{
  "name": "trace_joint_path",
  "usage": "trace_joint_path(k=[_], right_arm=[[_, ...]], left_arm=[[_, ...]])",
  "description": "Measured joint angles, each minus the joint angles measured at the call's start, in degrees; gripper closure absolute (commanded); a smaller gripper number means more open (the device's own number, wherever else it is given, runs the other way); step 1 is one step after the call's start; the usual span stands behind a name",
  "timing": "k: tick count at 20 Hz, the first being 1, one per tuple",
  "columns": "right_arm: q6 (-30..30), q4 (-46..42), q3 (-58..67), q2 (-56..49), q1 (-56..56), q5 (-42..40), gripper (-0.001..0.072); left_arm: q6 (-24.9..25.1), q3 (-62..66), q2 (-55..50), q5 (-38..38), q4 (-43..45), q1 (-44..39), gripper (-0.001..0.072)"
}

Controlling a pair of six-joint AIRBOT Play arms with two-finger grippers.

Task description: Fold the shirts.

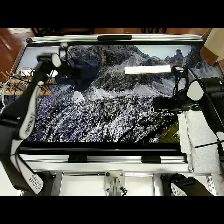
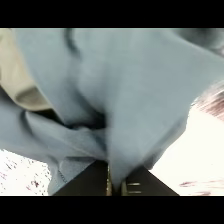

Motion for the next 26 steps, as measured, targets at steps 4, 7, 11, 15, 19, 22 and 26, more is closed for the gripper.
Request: trace_joint_path(k=[4, 7, 11, 15, 19, 22, 26], right_arm=[[-3.1, -1.2, 2.1, 4.8, 0.0, 3.4, 0.0129], [-4.9, -3.8, 4.6, 10.7, 0.0, 8.2, 0.0129], [-4.7, -5.6, 6.0, 19.2, 0.0, 14.3, 0.0129], [-2.8, -6.1, 6.3, 24.2, 0.0, 18.5, 0.0129], [-1.3, -6.2, 6.3, 25.0, 0.0, 19.8, 0.0129], [-0.9, -6.2, 6.3, 23.6, 0.0, 20.2, 0.0127], [-0.8, -5.0, 6.3, 20.0, 0.0, 19.8, 0.0121]], left_arm=[[1.3, 0.1, 17.1, -0.1, -0.2, -3.7, 0.0673], [0.9, -1.0, 28.1, -3.3, -0.2, -8.8, 0.0673], [-2.6, -7.4, 36.1, -6.6, -0.4, -20.3, 0.0673], [-7.4, -19.7, 36.0, -3.7, -0.4, -34.4, 0.0550], [-9.9, -27.8, 31.3, 1.9, -0.4, -44.5, 0.0102], [-10.4, -27.6, 30.5, -1.8, 4.2, -43.2, 0.0102], [-8.5, -26.1, 33.0, -9.2, 9.7, -29.6, 0.0101]])
